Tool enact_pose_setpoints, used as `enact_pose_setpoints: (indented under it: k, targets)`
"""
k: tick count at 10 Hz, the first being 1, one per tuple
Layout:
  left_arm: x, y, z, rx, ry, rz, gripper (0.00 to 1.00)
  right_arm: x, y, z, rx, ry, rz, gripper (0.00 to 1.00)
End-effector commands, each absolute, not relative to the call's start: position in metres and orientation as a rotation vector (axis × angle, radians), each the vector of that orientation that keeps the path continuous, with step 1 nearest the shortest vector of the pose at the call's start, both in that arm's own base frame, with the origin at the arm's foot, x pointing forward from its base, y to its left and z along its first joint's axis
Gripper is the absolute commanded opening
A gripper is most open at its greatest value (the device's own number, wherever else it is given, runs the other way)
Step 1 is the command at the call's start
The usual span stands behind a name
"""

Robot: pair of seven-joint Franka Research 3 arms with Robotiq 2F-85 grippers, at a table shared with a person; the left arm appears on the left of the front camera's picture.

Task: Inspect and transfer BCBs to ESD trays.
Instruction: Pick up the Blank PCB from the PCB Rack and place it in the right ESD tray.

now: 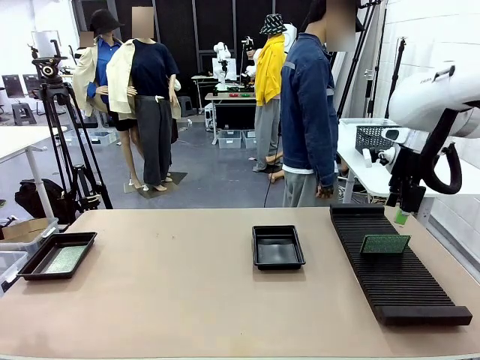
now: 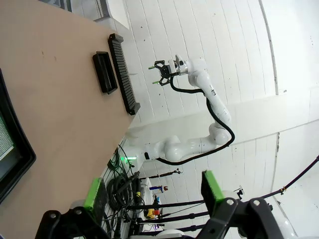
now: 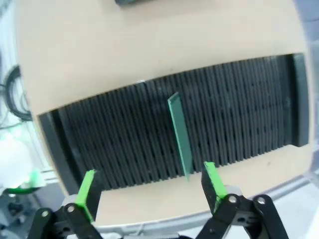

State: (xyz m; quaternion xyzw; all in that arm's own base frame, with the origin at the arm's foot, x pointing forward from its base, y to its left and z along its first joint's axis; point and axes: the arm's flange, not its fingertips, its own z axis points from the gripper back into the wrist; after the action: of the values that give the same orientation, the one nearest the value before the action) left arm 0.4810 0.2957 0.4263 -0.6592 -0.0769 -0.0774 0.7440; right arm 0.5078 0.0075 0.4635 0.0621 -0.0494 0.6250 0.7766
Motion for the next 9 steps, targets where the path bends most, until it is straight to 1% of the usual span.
enact_pose_setpoints:
  k: [1,4,9]
  targets:
    - [0.48,0.296,0.428,-1.435,-0.165,-0.165,1.0,0.5,0.011,0.449,0.015,-0.118,1.426,1.0]
    - [0.48,0.296,0.428,-1.435,-0.165,-0.165,1.0,0.503,0.019,0.438,-0.061,-0.085,1.475,1.0]
    - [0.48,0.296,0.428,-1.435,-0.165,-0.165,1.0,0.515,0.009,0.411,-0.016,-0.101,1.436,1.0]
